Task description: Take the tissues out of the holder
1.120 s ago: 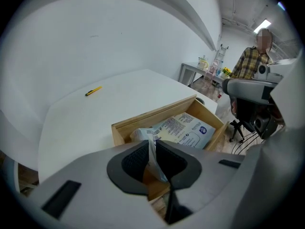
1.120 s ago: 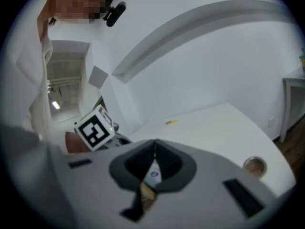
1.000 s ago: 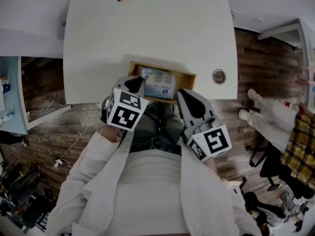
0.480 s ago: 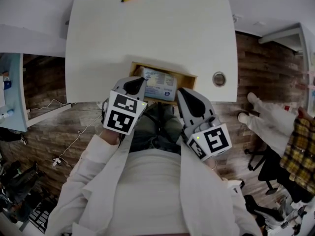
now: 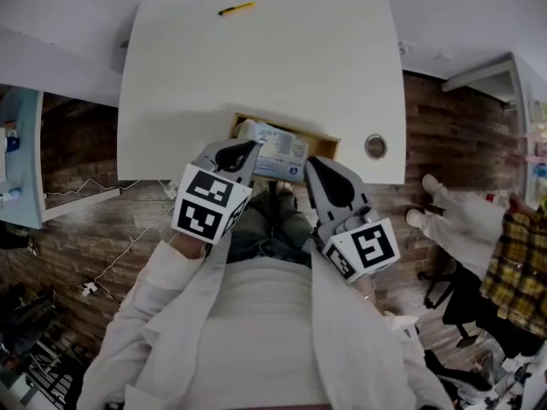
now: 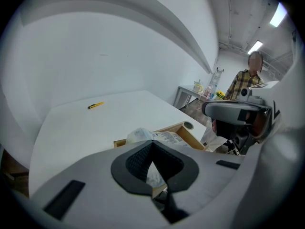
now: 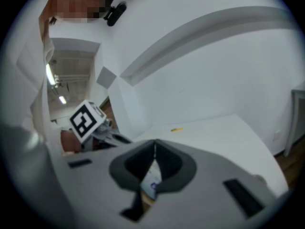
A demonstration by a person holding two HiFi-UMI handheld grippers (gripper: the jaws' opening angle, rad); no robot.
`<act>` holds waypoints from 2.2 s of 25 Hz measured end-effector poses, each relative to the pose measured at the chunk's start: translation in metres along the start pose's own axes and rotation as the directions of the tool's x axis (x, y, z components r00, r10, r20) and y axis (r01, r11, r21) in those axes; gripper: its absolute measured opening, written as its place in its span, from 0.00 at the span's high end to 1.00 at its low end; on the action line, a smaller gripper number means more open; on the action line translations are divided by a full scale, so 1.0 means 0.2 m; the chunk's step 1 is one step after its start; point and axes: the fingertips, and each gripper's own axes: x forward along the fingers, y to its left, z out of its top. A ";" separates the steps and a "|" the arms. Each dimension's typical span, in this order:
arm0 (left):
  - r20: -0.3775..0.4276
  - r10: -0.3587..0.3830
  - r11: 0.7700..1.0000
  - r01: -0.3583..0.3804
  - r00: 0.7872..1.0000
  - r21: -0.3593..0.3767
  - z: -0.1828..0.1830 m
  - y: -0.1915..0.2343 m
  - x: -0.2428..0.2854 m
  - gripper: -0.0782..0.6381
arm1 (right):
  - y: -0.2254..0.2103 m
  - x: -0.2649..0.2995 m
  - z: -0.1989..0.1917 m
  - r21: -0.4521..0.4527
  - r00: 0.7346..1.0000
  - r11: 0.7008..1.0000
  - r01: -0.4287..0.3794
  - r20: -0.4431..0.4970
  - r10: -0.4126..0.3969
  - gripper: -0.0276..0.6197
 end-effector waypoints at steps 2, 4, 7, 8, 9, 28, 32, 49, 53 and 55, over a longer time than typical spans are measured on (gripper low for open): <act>0.038 -0.012 1.000 0.013 0.999 -0.017 0.04 -0.01 -0.02 0.87 | 0.00 0.00 0.02 -0.011 1.000 1.000 0.001 0.007 -0.001 0.94; 0.088 -0.015 1.000 0.016 0.996 -0.017 0.10 -0.01 -0.05 0.87 | -0.01 0.00 0.05 -0.024 1.000 1.000 0.003 0.017 -0.002 0.94; 0.152 -0.002 1.000 0.002 0.988 0.003 0.17 -0.02 -0.10 0.87 | 0.00 -0.01 0.09 -0.048 0.999 0.999 0.009 0.034 -0.007 0.94; 0.174 -0.001 1.000 0.000 0.985 0.006 0.20 -0.02 -0.12 0.87 | 0.00 -0.01 0.11 -0.059 0.999 0.998 0.010 0.042 -0.008 0.94; 0.197 -0.003 1.000 0.002 0.980 0.006 0.22 -0.02 -0.14 0.87 | 0.00 -0.01 0.14 -0.070 0.999 0.997 0.011 0.050 -0.007 0.94; 0.548 -0.041 0.998 0.012 0.836 0.056 0.70 -0.02 -0.51 0.87 | 0.15 0.00 0.62 -0.246 0.972 0.969 0.010 0.230 0.048 0.94; 0.568 -0.031 0.999 0.006 0.822 0.046 0.80 0.01 -0.52 0.87 | 0.08 0.06 0.68 -0.242 0.973 0.969 0.044 0.232 0.014 0.94; 0.626 -0.008 0.999 -0.020 0.780 0.038 0.85 0.02 -0.56 0.87 | 0.08 0.09 0.73 -0.266 0.972 0.961 0.079 0.232 -0.016 0.94; 0.632 -0.009 1.000 -0.011 0.775 0.027 0.85 0.03 -0.54 0.87 | 0.06 0.10 0.72 -0.284 0.976 0.955 0.085 0.216 -0.023 0.94; 0.634 -0.006 1.000 -0.012 0.773 0.025 0.85 0.03 -0.54 0.87 | 0.07 0.11 0.71 -0.292 0.978 0.953 0.083 0.208 -0.021 0.94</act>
